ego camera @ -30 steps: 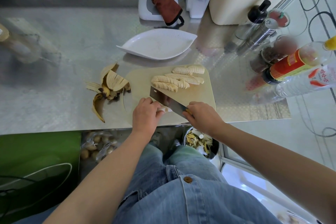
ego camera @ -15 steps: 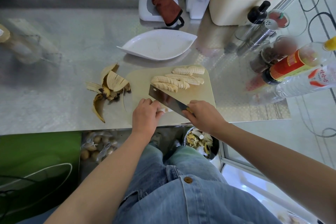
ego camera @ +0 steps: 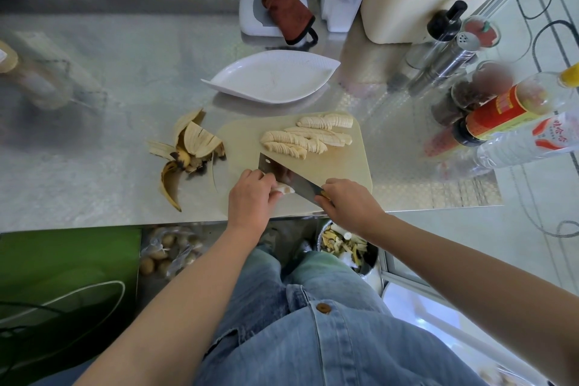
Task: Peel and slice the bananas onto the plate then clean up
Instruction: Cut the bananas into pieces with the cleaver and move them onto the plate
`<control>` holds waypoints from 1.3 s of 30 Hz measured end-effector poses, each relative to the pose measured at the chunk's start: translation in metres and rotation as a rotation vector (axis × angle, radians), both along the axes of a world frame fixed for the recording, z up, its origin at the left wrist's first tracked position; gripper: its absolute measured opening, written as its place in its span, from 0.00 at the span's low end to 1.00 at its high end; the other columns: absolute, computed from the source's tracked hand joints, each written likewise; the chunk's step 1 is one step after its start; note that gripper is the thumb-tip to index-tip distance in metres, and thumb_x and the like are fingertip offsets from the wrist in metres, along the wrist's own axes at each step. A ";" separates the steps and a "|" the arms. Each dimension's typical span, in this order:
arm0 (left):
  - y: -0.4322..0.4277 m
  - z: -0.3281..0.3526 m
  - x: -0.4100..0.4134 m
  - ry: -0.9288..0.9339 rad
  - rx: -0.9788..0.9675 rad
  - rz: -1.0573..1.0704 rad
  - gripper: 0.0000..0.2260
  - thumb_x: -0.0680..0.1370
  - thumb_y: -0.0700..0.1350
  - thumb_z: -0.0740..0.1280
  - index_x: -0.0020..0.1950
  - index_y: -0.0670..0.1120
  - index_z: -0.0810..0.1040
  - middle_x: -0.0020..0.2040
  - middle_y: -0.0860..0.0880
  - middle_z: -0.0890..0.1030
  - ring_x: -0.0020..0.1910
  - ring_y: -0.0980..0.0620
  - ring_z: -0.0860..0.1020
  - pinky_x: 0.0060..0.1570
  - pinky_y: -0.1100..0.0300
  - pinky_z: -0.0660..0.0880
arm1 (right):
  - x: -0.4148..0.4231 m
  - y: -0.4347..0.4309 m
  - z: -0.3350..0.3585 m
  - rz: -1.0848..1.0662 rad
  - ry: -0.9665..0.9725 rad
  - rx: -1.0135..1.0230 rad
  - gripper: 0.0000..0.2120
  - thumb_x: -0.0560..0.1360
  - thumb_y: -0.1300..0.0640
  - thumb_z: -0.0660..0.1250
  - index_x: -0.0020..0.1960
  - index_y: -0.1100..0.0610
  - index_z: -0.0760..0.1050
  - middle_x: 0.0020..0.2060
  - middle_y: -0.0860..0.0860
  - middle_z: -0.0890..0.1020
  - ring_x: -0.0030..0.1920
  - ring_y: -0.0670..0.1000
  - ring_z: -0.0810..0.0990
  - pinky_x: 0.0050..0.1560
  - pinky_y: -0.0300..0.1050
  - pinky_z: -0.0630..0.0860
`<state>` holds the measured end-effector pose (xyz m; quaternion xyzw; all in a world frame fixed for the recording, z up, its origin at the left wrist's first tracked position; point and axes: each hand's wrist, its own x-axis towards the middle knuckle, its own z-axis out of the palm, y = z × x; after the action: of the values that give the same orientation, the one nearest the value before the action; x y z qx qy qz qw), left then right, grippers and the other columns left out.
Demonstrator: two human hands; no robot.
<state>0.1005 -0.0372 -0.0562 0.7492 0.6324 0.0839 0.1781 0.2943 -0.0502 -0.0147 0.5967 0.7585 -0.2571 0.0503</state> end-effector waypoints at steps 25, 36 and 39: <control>0.000 -0.002 -0.001 -0.015 0.018 -0.003 0.07 0.72 0.45 0.75 0.45 0.45 0.80 0.44 0.47 0.80 0.45 0.49 0.73 0.37 0.59 0.69 | -0.005 0.000 0.006 -0.029 0.015 -0.018 0.14 0.81 0.53 0.57 0.47 0.59 0.77 0.37 0.50 0.72 0.37 0.50 0.70 0.32 0.39 0.60; -0.001 -0.002 -0.001 -0.013 0.023 0.007 0.07 0.72 0.45 0.75 0.45 0.45 0.80 0.43 0.46 0.79 0.44 0.49 0.73 0.36 0.59 0.70 | -0.006 0.000 0.012 -0.064 0.063 0.000 0.13 0.81 0.52 0.58 0.39 0.55 0.71 0.35 0.50 0.71 0.35 0.50 0.69 0.36 0.42 0.62; -0.001 -0.001 -0.001 -0.011 0.023 0.009 0.07 0.72 0.45 0.75 0.44 0.45 0.80 0.43 0.46 0.79 0.44 0.49 0.73 0.36 0.58 0.71 | -0.006 0.001 0.013 -0.052 0.043 0.004 0.14 0.81 0.52 0.57 0.43 0.57 0.75 0.36 0.50 0.71 0.36 0.50 0.69 0.37 0.42 0.62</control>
<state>0.0999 -0.0380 -0.0573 0.7480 0.6337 0.0959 0.1725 0.2882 -0.0487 -0.0016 0.6108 0.7441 -0.2694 0.0259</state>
